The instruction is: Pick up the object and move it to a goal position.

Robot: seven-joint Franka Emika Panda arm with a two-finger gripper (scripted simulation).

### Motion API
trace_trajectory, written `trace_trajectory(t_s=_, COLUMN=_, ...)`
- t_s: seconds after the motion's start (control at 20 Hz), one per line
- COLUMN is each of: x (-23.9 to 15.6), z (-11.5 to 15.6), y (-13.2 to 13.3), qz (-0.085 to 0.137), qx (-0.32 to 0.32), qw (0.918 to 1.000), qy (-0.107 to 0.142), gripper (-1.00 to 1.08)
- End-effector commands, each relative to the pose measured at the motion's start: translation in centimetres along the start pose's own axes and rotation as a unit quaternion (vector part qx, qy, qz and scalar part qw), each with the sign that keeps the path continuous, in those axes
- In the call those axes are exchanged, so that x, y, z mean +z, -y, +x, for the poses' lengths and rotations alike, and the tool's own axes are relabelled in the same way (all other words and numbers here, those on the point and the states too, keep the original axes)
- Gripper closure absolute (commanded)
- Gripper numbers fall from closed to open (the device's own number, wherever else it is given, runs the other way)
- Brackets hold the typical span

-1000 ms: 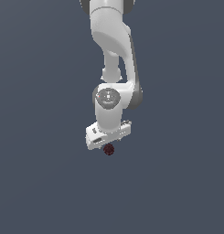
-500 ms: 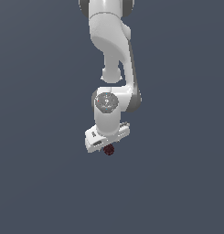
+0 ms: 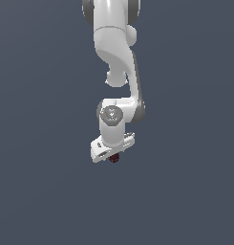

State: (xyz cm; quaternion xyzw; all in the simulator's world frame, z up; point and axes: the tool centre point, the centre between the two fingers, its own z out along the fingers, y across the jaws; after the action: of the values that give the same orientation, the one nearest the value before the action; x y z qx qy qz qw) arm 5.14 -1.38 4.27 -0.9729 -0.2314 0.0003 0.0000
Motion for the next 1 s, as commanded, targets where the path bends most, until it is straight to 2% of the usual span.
trace_trajectory(t_s=0.0, x=1.00, z=0.00, y=-0.01, qz=0.000, qx=0.000, qw=1.0000, qy=0.000, gripper=-0.92)
trace_trajectory(t_s=0.25, x=1.43, z=0.12, y=-0.06, qz=0.000, qx=-0.001, qw=1.0000, qy=0.000, gripper=-0.92)
trace_trajectory(t_s=0.3, x=1.43, z=0.12, y=-0.06, qz=0.000, qx=-0.001, qw=1.0000, qy=0.000, gripper=1.08)
trace_trajectory(t_s=0.95, x=1.21, z=0.01, y=-0.11, qz=0.000, qx=0.000, qw=1.0000, qy=0.000, gripper=1.08)
